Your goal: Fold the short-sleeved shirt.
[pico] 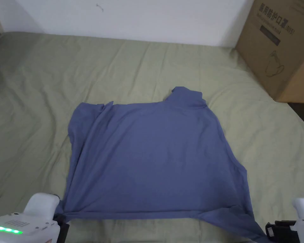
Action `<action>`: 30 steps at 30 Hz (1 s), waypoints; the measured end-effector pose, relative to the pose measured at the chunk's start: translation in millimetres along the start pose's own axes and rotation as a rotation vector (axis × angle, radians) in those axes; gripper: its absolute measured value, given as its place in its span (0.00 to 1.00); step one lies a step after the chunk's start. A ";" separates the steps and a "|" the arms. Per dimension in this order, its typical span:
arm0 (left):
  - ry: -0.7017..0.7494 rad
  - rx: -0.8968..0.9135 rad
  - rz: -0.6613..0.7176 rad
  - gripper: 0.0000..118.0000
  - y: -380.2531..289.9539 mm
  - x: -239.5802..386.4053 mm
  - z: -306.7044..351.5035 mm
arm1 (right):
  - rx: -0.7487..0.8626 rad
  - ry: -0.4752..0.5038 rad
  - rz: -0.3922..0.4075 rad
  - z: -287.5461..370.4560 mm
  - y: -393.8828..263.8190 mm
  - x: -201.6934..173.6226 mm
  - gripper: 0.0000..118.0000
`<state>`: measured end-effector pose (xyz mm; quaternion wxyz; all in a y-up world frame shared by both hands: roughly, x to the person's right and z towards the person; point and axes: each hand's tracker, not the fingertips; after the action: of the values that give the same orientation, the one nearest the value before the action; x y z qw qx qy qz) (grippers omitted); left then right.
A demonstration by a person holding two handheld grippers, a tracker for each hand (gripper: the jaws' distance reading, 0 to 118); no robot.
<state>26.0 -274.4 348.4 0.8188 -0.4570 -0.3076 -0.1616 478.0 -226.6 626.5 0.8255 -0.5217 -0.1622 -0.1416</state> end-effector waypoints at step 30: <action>0.239 0.786 0.089 0.54 115.5 42.2 84.4 | 0.934 -0.115 -0.031 58.0 106.9 -150.2 0.54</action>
<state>91.1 -140.9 334.1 0.9671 -0.1005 -0.2286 -0.0482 377.9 -119.9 500.3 0.9593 -0.0988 -0.2620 -0.0365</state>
